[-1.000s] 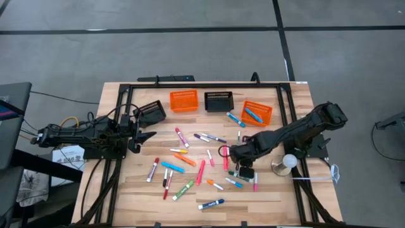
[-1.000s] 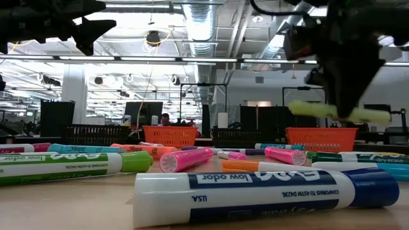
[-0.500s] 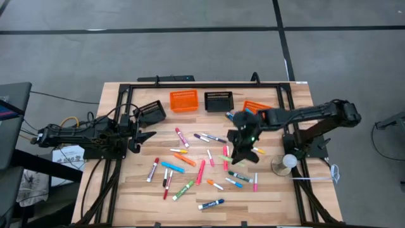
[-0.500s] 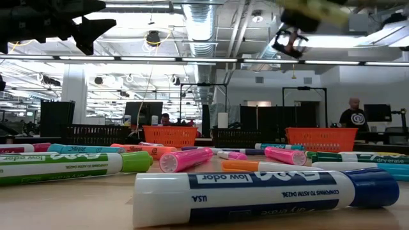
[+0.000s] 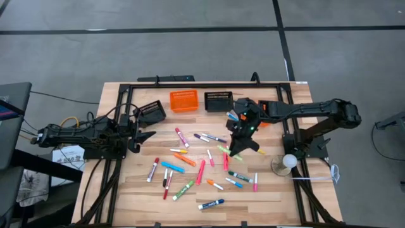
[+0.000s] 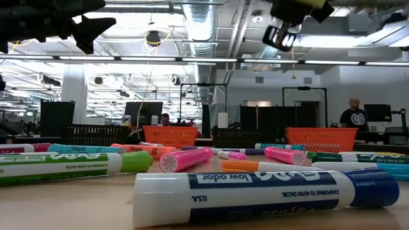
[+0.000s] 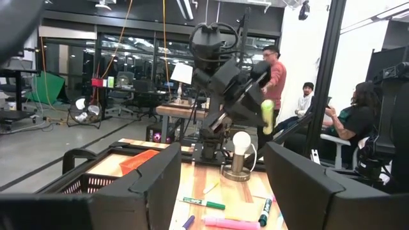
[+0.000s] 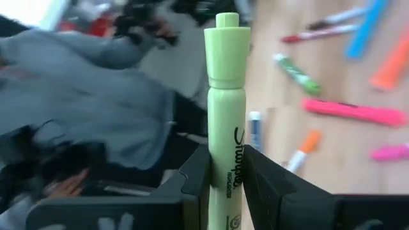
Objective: Pick & Place Markers
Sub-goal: Put the green marker into the right orange bin
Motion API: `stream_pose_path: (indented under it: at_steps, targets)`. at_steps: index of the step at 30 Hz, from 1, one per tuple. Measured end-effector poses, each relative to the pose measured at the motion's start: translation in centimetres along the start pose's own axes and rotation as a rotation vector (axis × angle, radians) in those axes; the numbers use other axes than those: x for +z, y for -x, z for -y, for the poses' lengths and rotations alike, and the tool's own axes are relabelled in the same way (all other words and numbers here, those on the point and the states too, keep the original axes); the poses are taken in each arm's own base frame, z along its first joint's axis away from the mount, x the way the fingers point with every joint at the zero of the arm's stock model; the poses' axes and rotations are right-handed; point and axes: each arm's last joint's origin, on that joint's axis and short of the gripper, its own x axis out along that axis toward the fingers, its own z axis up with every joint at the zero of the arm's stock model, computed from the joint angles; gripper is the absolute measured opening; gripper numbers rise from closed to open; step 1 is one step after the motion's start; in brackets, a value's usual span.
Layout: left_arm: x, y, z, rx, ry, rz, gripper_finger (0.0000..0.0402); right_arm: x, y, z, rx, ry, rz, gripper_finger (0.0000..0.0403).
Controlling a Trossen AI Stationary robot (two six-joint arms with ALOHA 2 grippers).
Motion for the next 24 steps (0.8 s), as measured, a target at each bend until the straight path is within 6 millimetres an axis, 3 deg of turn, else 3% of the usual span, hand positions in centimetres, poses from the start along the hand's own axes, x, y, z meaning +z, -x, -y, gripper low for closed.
stream_pose_path:
  at_steps: [14,24]
  targets:
    - [0.1,0.0,0.0,-0.001,0.0,0.006,0.0222,-4.1,1.1,2.3,-1.02,-0.099,-0.192,0.0063]
    - [0.1,0.0,0.0,-0.001,0.0,0.009,0.0222,-4.6,3.5,3.5,-1.344,-0.116,-0.258,0.0063]
